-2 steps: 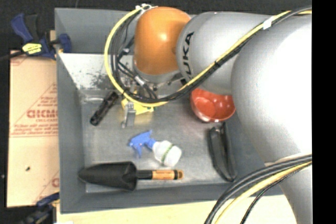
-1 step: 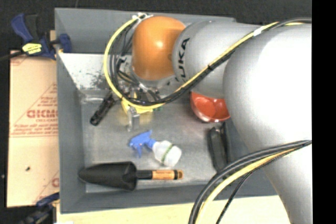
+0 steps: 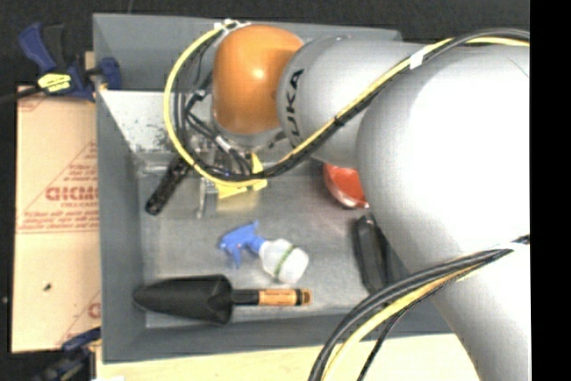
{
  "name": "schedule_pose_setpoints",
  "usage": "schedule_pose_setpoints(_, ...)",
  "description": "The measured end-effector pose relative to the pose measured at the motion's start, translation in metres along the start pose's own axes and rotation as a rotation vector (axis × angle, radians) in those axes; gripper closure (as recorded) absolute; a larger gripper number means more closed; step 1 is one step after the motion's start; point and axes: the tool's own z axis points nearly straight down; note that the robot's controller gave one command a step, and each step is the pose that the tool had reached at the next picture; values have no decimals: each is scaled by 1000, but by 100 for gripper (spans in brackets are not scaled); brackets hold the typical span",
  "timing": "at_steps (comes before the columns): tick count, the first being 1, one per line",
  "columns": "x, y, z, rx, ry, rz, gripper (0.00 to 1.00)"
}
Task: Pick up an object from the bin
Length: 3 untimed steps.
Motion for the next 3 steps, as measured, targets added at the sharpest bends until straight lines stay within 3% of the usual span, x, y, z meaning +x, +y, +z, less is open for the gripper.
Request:
schedule_pose_setpoints(1,16,-50,14,4,6,-256,0)
schedule_pose_setpoints(2,8,-88,19,-1,-2,-120,0)
schedule_pose_setpoints(3,7,-64,-89,4,-1,-390,100)
